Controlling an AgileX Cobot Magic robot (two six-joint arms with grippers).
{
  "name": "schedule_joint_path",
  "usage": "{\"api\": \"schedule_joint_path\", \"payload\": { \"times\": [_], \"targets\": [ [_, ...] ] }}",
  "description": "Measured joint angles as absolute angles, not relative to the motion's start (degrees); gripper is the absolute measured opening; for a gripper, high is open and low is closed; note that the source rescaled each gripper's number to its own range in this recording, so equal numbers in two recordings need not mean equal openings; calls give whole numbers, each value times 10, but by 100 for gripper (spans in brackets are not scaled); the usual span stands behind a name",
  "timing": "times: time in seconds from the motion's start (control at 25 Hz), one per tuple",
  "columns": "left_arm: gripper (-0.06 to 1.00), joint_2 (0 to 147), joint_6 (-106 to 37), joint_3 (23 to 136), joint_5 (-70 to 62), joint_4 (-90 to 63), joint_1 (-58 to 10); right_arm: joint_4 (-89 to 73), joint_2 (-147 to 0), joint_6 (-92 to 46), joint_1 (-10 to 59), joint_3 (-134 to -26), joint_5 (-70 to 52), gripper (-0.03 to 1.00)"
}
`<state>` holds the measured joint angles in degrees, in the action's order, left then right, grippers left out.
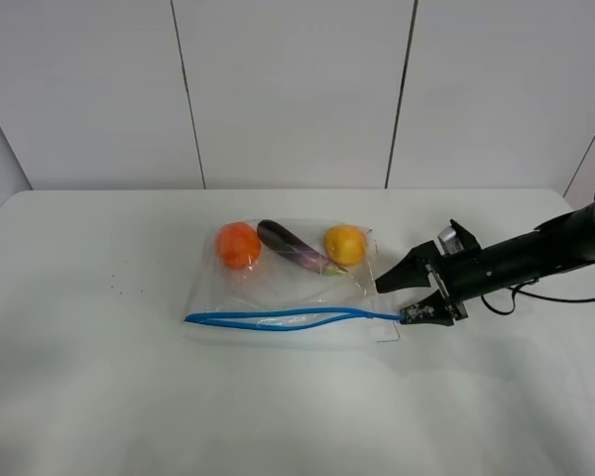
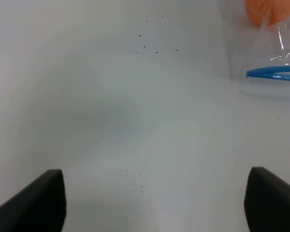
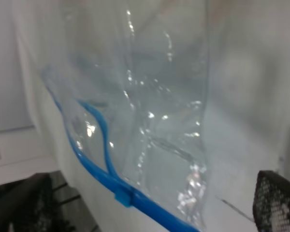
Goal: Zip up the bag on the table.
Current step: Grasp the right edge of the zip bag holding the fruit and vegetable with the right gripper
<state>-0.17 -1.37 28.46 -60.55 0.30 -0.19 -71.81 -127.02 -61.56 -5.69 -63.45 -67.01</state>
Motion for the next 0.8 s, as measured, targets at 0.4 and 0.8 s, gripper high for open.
{"api": "schedule_joint_path", "payload": {
  "times": [0.4,0.8],
  "targets": [
    [100,-2,-14,285,-606,3,-2,-744,-1279,-627,-57,-634,-676,72],
    [100,-2,-14,285,-606,3,-2,-744,-1280,-634,-30,-634,-658,68]
  ]
}}
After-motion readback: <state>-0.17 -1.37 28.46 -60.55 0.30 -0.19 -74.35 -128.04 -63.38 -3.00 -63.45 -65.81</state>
